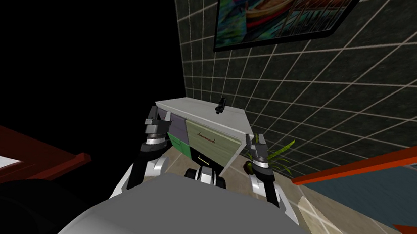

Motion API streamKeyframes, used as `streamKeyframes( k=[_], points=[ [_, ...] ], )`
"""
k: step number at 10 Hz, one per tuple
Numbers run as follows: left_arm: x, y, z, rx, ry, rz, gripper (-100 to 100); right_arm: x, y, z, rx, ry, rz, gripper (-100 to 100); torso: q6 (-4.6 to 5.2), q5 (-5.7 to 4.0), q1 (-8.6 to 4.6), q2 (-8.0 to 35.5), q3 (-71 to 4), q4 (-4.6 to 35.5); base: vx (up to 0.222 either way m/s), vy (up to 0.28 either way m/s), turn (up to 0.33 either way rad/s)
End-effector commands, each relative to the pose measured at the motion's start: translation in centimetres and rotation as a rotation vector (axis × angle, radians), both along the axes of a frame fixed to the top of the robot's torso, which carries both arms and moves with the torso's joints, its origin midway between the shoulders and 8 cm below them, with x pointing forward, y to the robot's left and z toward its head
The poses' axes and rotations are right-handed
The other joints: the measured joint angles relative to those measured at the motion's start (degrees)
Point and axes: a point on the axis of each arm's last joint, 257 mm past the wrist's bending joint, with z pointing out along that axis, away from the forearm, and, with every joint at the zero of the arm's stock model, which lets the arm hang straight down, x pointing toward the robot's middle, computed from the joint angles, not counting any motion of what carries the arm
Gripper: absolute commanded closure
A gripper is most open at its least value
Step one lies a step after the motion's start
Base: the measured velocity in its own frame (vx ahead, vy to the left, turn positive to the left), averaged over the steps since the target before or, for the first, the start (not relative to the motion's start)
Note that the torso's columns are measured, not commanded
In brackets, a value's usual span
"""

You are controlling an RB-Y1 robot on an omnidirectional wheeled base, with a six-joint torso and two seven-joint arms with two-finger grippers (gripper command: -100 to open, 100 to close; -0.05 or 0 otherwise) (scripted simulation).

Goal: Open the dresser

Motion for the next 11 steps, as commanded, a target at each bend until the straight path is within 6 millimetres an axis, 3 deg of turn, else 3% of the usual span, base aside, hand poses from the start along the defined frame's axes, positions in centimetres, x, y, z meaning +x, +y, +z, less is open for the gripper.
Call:
streamKeyframes(
  k=[1, 4, 11],
  points=[
    [0.0, 0.0, 0.0, 0.000, 0.000, 0.000, 0, 0.0, -0.2, -0.5, -0.039, 0.001, -0.031, -100, 0.00, 0.01, 0.04, 0.0, 0.0, 0.0, 0.020, 0.061, -0.096],
    [0.0, 0.0, 0.0, 0.000, 0.000, 0.000, 0, 0.0, -0.2, -0.5, -0.039, 0.001, -0.031, -100, -0.02, 0.04, 0.09, 0.0, 0.0, 0.0, 0.003, 0.048, -0.015],
    [0.0, 0.0, 0.0, 0.000, 0.000, 0.000, 0, 0.0, -1.3, -3.0, -0.195, 0.008, -0.152, -100, -0.25, 0.02, 0.17, -0.2, -0.1, -0.1, 0.015, 0.083, -0.047]
  ],
)
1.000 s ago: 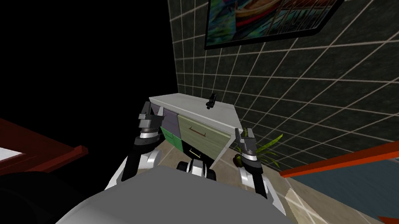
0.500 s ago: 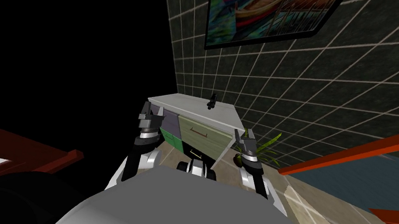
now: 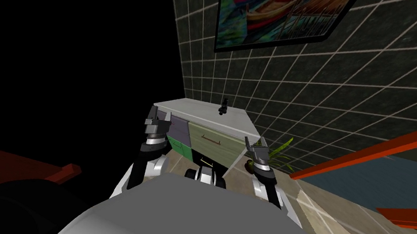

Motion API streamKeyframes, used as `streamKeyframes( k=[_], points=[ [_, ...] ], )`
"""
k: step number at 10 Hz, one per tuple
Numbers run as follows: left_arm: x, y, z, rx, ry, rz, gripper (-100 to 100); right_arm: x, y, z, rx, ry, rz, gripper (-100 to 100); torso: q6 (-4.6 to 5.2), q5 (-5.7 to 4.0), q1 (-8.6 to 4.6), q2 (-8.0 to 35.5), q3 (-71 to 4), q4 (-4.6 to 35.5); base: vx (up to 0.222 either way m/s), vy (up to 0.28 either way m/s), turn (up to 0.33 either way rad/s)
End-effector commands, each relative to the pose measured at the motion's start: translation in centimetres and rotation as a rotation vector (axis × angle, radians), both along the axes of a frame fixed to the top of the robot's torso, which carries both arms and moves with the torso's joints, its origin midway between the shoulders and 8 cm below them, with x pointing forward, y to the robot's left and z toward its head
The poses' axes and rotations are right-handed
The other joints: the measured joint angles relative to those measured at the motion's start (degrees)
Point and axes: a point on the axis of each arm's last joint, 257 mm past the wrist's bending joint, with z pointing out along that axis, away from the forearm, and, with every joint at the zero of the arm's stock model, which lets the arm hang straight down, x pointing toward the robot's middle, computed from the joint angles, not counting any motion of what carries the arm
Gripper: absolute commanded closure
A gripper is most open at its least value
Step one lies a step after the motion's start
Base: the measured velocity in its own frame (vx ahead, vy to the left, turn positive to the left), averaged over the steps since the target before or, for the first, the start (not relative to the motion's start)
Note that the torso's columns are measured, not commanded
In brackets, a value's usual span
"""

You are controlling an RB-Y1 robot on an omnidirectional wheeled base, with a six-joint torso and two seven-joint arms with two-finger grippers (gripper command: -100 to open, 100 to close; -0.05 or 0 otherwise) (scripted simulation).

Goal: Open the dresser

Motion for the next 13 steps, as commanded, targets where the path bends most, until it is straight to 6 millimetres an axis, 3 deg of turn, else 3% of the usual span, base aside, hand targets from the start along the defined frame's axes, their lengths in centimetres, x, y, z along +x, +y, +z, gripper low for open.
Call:
streamKeyframes(
  k=[1, 5, 8, 13],
  points=[
    [0.0, 0.0, 0.0, 0.000, 0.000, 0.000, 0, 0.1, -0.4, -1.4, -0.076, 0.008, -0.055, -100, -0.03, 0.04, 0.27, -0.2, -0.1, -0.1, 0.051, 0.137, -0.099],
    [0.0, 0.0, 0.0, 0.000, 0.000, 0.000, 0, 0.1, -1.4, -3.6, -0.186, 0.024, -0.137, -100, -0.60, -0.05, 0.99, -0.5, -0.1, -0.6, 0.034, 0.119, -0.095],
    [0.0, 0.0, 0.0, 0.000, 0.000, 0.000, 0, 0.1, -1.4, -3.6, -0.194, 0.022, -0.144, -100, -0.70, -0.14, 1.44, -0.6, 0.1, -1.1, 0.007, 0.049, -0.006],
    [0.0, 0.0, 0.0, 0.000, 0.000, 0.000, 0, -0.1, -2.7, -6.8, -0.341, 0.048, -0.249, -100, -0.11, -0.17, -0.07, -0.7, -0.4, -0.4, -0.005, 0.139, -0.086]
  ],
)
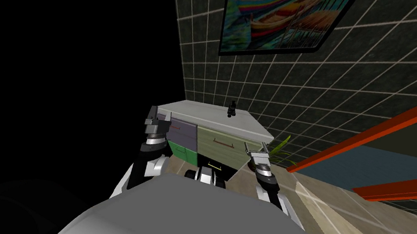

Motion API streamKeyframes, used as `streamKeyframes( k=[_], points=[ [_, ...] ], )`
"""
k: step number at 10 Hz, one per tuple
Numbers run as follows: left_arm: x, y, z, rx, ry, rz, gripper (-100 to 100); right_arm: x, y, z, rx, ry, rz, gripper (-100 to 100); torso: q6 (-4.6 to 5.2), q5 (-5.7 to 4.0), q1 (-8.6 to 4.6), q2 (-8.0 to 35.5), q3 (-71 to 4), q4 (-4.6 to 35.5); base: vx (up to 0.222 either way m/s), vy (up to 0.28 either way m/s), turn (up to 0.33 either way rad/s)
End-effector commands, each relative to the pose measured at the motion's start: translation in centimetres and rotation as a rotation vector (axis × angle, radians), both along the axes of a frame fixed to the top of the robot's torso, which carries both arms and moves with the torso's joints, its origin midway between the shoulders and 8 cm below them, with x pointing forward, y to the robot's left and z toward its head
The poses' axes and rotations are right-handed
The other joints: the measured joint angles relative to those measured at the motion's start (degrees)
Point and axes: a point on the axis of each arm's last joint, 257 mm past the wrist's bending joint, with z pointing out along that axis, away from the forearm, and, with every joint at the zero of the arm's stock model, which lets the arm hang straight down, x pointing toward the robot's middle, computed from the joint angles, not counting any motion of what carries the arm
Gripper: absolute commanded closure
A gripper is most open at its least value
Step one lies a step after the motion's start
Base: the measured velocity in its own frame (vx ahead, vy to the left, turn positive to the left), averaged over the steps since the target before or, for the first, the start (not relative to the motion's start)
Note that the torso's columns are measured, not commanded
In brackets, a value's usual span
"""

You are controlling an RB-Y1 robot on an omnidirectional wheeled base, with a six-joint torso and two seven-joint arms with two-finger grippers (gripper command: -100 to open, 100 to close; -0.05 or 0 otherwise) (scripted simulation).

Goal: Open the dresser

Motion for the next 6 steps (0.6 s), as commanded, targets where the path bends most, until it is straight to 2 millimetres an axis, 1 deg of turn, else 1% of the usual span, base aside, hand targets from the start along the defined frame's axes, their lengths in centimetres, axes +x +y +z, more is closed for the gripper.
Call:
streamKeyframes(
  k=[1, 2, 4, 6],
  points=[
    [0.0, 0.0, 0.0, 0.000, 0.000, 0.000, 0, -0.1, -0.5, -2.2, -0.074, 0.031, -0.055, -100, 0.06, 0.03, -0.07, 0.1, 0.1, 0.1, 0.022, 0.131, -0.120],
    [0.0, 0.0, 0.0, 0.000, 0.000, 0.000, 0, -0.1, -0.5, -2.2, -0.077, 0.030, -0.057, -100, 0.11, 0.05, -0.04, 0.2, 0.1, 0.2, 0.009, 0.092, -0.055],
    [0.0, 0.0, 0.0, 0.000, 0.000, 0.000, 0, -0.3, -1.0, -3.6, -0.133, 0.043, -0.101, -100, 0.13, 0.06, -0.05, 0.3, 0.2, 0.2, 0.008, 0.096, -0.075],
    [0.0, 0.0, 0.0, 0.000, 0.000, 0.000, 0, -0.5, -1.3, -4.9, -0.179, 0.053, -0.143, -100, 0.26, 0.16, 0.10, 0.5, 0.3, 0.3, 0.005, 0.144, -0.109]
  ],
)
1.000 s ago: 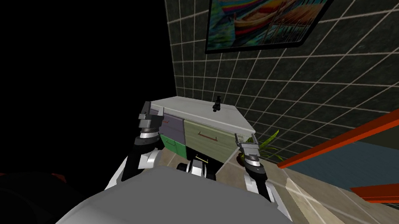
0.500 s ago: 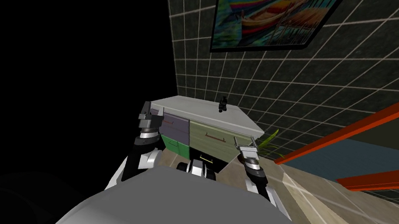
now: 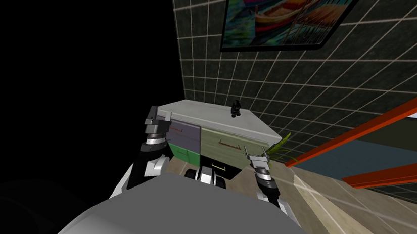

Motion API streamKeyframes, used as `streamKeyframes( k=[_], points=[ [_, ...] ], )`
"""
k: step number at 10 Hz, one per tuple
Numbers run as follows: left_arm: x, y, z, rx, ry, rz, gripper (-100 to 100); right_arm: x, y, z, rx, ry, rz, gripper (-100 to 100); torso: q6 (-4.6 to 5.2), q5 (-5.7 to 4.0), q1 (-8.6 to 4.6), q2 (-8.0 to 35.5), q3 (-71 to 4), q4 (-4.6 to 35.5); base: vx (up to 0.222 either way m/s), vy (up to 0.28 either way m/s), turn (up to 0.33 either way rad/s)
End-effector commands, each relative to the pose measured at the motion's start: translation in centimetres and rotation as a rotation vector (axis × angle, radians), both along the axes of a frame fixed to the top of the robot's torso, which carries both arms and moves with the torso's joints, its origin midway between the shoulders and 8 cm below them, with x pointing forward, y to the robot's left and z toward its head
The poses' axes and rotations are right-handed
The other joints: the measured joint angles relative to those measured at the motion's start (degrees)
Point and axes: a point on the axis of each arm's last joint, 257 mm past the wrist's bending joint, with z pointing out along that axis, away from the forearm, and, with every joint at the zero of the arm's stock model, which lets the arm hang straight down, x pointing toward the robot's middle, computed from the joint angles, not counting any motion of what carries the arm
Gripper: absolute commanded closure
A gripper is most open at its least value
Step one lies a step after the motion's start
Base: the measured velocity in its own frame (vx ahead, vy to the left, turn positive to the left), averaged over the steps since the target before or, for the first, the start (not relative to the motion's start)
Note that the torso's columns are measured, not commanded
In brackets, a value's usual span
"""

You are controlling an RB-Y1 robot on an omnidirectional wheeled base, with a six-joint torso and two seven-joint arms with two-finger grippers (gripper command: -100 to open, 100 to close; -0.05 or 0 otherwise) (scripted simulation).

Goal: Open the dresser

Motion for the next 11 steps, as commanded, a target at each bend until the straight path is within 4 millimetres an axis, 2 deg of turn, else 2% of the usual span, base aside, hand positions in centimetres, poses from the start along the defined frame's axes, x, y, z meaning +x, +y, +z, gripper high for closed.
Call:
streamKeyframes(
  k=[1, 4, 8, 10, 11],
  points=[
    [0.0, 0.0, 0.0, 0.000, 0.000, 0.000, 0, -0.3, -0.3, -1.8, -0.058, 0.015, -0.056, -100, 0.05, 0.03, 0.02, 0.2, 0.1, 0.1, 0.007, 0.147, -0.099],
    [0.0, 0.0, 0.0, 0.000, 0.000, 0.000, 0, -0.6, 0.0, -3.3, -0.076, 0.023, -0.109, -100, 0.10, -0.02, -0.24, 0.4, 0.3, 0.2, -0.009, 0.108, -0.072],
    [0.0, 0.0, 0.0, 0.000, 0.000, 0.000, 0, -0.9, 1.4, -4.7, -0.019, 0.028, -0.166, -100, 0.10, 0.00, -0.18, 0.3, 0.2, 0.1, -0.004, 0.057, -0.043],
    [0.0, 0.0, 0.0, 0.000, 0.000, 0.000, 0, -0.9, 1.4, -4.7, -0.016, 0.028, -0.167, -100, 0.10, 0.01, -0.16, 0.3, 0.2, 0.2, -0.001, 0.020, -0.009],
    [0.0, 0.0, 0.0, 0.000, 0.000, 0.000, 0, -0.1, 0.9, -3.9, -0.016, 0.028, -0.167, -100, 0.10, 0.00, -0.19, 0.3, 0.2, 0.2, 0.011, 0.026, -0.006]
  ],
)
